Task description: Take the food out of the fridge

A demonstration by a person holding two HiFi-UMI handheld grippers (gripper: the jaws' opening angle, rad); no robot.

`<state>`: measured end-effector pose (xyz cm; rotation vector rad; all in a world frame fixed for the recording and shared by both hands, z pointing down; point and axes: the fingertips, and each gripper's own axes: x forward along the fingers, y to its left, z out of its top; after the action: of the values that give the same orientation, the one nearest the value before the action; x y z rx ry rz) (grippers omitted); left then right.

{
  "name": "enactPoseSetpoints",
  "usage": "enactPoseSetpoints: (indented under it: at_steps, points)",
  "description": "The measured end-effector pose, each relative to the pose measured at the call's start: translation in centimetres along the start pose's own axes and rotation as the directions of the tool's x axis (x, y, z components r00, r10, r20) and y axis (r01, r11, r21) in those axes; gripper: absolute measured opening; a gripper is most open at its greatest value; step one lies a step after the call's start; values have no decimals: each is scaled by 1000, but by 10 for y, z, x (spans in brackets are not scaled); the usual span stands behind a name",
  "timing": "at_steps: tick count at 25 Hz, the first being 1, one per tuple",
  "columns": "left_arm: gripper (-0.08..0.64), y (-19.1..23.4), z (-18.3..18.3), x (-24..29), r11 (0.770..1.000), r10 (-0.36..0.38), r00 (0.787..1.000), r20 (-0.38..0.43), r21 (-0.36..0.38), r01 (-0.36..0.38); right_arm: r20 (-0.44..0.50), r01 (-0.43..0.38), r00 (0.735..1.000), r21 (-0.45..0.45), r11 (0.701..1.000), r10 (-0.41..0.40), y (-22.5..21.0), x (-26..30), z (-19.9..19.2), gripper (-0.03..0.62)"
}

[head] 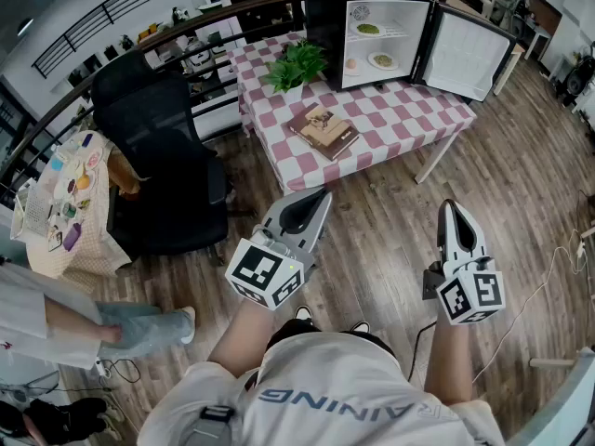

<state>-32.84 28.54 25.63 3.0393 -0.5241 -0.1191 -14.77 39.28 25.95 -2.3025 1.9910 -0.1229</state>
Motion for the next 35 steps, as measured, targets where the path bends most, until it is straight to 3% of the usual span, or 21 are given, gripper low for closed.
enactPoseSetpoints:
  at_steps: [14,21,25,35]
  points:
    - [5,4,0,-5,1000,-5,1000,-24,20,5,10,-13,1000,13,1000,13,9,6,-4,20]
    - [5,5,-4,-3,1000,-11,1000,-26,10,11,49,-101,994,62,993,98,18,6,-4,20]
    - [5,11,-5,-5,1000,-12,1000,-26,5,12,34,-100,994,41,994,99,23,12,-7,20]
    - [5,57,-17,-28,1000,-17,999,-34,-10,16,-8,-48,999,90,995,49,48,45,-29,20]
